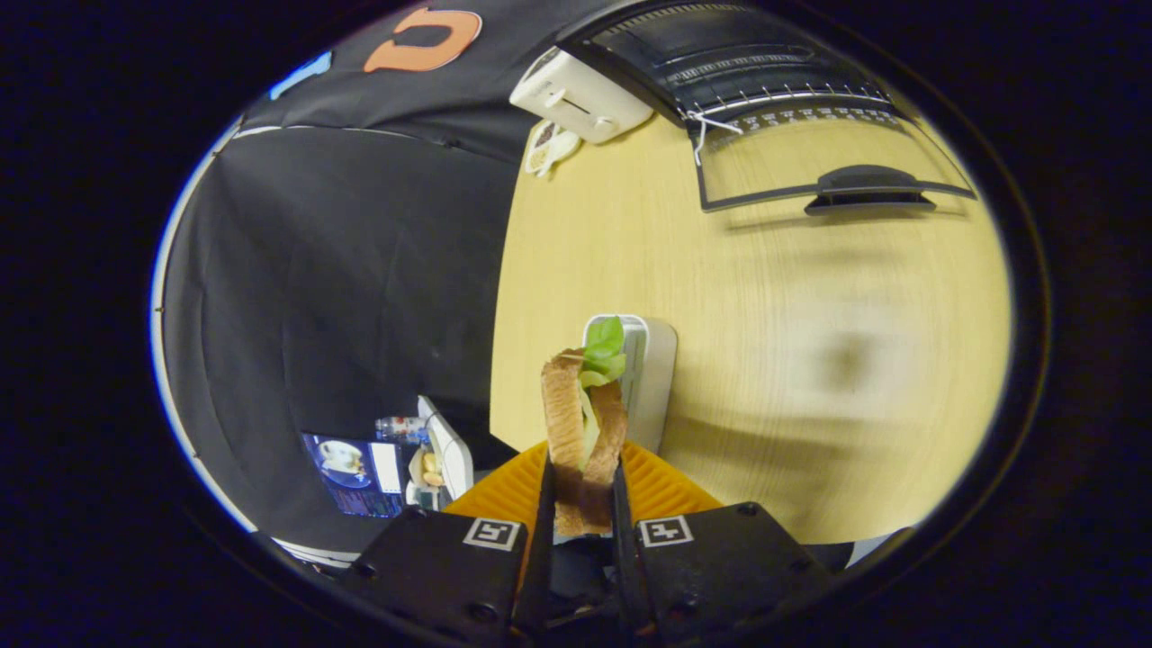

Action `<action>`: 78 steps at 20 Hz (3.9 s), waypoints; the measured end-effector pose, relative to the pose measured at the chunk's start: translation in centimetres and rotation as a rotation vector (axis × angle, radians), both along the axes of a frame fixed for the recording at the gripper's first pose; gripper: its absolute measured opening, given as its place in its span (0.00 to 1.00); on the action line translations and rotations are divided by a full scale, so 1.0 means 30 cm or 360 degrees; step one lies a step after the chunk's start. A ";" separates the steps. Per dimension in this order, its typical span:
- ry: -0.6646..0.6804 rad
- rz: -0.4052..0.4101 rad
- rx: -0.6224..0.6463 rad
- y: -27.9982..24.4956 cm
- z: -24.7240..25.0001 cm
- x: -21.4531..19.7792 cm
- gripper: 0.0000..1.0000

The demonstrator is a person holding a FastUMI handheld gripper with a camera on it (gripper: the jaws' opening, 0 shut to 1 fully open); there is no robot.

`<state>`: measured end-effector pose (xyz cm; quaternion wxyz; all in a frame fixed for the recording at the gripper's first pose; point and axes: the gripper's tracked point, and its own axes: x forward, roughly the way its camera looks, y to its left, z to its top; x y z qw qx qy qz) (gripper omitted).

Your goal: Open the toaster oven, put the food inside, and close the toaster oven door.

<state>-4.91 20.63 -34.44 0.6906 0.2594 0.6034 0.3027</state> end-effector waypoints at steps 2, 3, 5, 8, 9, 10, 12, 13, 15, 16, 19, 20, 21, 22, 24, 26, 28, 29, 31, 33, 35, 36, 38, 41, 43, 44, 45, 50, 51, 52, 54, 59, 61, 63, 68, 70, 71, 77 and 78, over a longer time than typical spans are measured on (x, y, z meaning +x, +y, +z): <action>-0.0021 -0.0012 0.0061 -0.003 0.089 -0.007 0.35; -0.0037 -0.0023 0.0092 -0.011 0.137 -0.014 0.35; -0.0077 -0.0063 0.0150 -0.042 0.230 -0.019 0.34; -0.0142 -0.0171 0.0212 -0.120 0.345 -0.013 0.34; -0.0159 -0.0230 0.0237 -0.152 0.375 0.000 0.34; -0.0171 -0.0297 0.0267 -0.188 0.409 0.011 0.34; -0.0224 -0.0453 0.0270 -0.277 0.428 0.060 0.34; -0.0254 -0.0516 0.0255 -0.321 0.425 0.086 0.34; -0.0281 -0.0633 0.0262 -0.392 0.432 0.129 0.34; -0.0282 -0.0686 0.0291 -0.414 0.430 0.148 0.34; -0.0274 -0.0856 0.0350 -0.484 0.387 0.232 0.34; -0.0275 -0.0923 0.0382 -0.505 0.367 0.272 0.34; -0.0288 -0.0995 0.0440 -0.527 0.357 0.323 0.34; -0.0317 -0.1074 0.0502 -0.544 0.345 0.375 0.34; -0.0354 -0.1226 0.0575 -0.584 0.291 0.482 0.34; -0.0392 -0.1349 0.0624 -0.609 0.252 0.575 0.34; -0.0466 -0.1429 0.0659 -0.620 0.222 0.663 0.34; -0.0498 -0.1470 0.0650 -0.628 0.198 0.705 0.34; -0.0519 -0.1561 0.0648 -0.646 0.152 0.772 0.34; -0.0523 -0.1663 0.0680 -0.661 0.123 0.832 0.34; -0.0519 -0.1748 0.0742 -0.665 0.099 0.893 0.34; -0.0525 -0.1792 0.0789 -0.666 0.099 0.924 0.34; -0.0527 -0.1870 0.0831 -0.657 0.080 0.983 0.34; -0.0528 -0.1936 0.0846 -0.626 0.049 1.068 0.34; -0.0544 -0.1956 0.0877 -0.604 0.062 1.133 0.34; -0.0580 -0.1918 0.0797 -0.584 0.041 1.154 0.34; -0.0611 -0.1885 0.0714 -0.567 0.022 1.173 0.34; -0.0637 -0.1757 0.0574 -0.487 -0.016 1.209 0.42; -0.0624 -0.1746 0.0528 -0.485 -0.027 1.210 0.43; -0.0610 -0.1728 0.0495 -0.478 -0.036 1.207 0.44; -0.0576 -0.1693 0.0425 -0.476 -0.046 1.196 0.46; -0.0589 -0.1589 0.0219 -0.470 -0.062 1.157 0.57; -0.0571 -0.1545 0.0164 -0.452 -0.068 1.150 0.61; -0.0583 -0.1497 0.0072 -0.453 -0.068 1.130 0.65; -0.0586 -0.1387 -0.0157 -0.454 -0.074 1.072 0.75; -0.0590 -0.1344 -0.0216 -0.446 -0.067 1.046 0.84; -0.0595 -0.1326 -0.0259 -0.448 -0.061 1.032 0.89; -0.0714 -0.1210 -0.0422 -0.467 0.041 0.910 1.00; -0.0754 -0.1183 -0.0453 -0.471 0.071 0.882 1.00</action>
